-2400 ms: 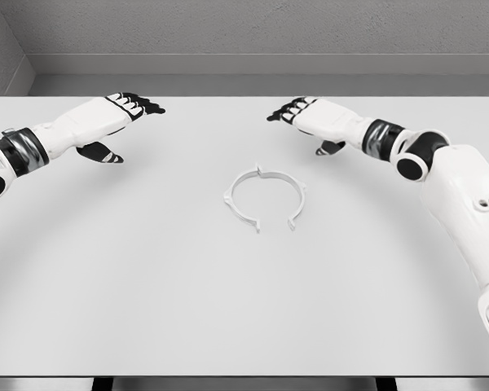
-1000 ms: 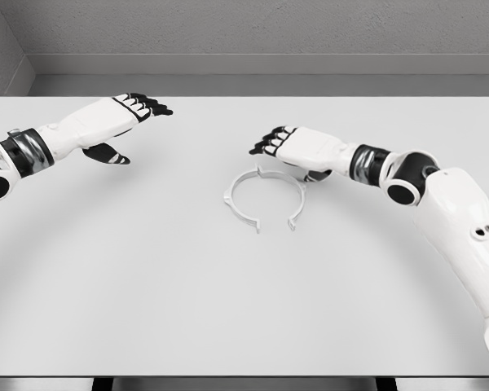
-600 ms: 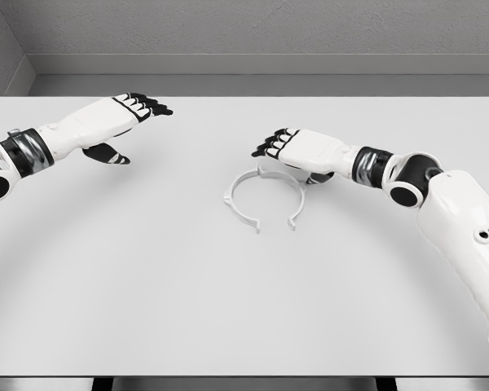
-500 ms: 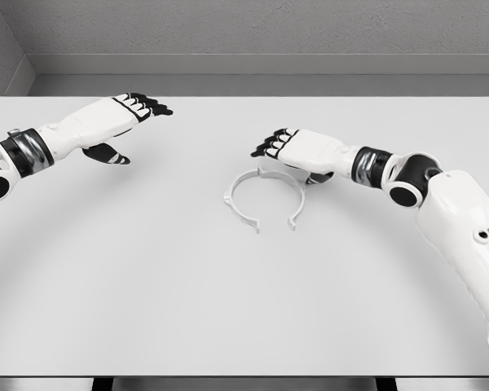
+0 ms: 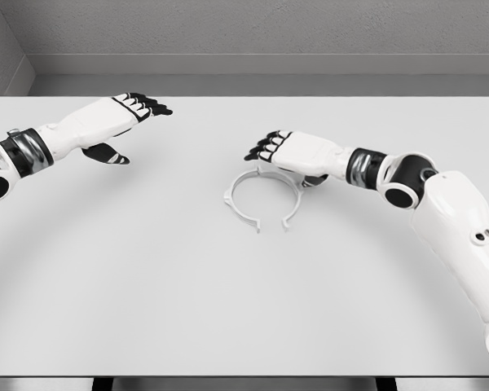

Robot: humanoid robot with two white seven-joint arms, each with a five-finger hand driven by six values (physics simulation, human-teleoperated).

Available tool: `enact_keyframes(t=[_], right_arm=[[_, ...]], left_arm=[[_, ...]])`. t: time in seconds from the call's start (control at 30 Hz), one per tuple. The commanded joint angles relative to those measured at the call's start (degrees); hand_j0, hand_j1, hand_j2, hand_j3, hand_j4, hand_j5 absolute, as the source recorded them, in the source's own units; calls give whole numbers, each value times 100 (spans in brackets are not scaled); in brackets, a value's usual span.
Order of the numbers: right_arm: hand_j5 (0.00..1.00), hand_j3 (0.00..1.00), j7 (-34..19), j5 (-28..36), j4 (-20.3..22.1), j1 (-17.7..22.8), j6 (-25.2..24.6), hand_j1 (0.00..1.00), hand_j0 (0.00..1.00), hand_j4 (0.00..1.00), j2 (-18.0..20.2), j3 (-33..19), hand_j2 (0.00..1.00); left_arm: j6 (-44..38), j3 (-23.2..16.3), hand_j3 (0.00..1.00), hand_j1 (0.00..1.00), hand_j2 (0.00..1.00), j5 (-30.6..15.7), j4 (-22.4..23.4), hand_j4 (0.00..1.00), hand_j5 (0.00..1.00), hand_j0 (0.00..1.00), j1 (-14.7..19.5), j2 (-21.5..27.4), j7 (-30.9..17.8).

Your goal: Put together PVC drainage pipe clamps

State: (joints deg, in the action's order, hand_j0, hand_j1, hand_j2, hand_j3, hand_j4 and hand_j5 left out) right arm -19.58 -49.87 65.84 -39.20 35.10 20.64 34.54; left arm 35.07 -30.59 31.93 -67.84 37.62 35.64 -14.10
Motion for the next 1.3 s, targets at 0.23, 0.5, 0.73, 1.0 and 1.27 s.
enact_keyframes(t=[0.23, 0.5, 0.73, 1.0, 1.27], right_arm=[[100, 100, -169, 48, 175, 18, -10, 100, 100, 100, -8, -9, 100], [100, 100, -186, 48, 184, 18, -10, 100, 100, 100, -17, -9, 100], [100, 100, -195, 66, 474, 70, -10, 100, 100, 100, -8, 0, 100], [100, 100, -195, 48, 580, 114, -10, 100, 100, 100, 1, -27, 100], [100, 100, -195, 101, 439, 61, -10, 100, 100, 100, 528, -949, 100]], left_arm=[[-7, 10, 100, 100, 100, -38, 8, 100, 100, 100, 9, 5, 4], [-7, 18, 100, 100, 100, -38, 17, 100, 100, 100, 9, 13, 4], [-7, 18, 100, 100, 100, -47, 17, 100, 100, 100, 9, 13, 4], [-7, 10, 100, 100, 100, -47, 17, 100, 100, 100, 9, 13, 4], [-7, 62, 100, 100, 100, -82, 26, 100, 100, 100, 18, 251, -5]])
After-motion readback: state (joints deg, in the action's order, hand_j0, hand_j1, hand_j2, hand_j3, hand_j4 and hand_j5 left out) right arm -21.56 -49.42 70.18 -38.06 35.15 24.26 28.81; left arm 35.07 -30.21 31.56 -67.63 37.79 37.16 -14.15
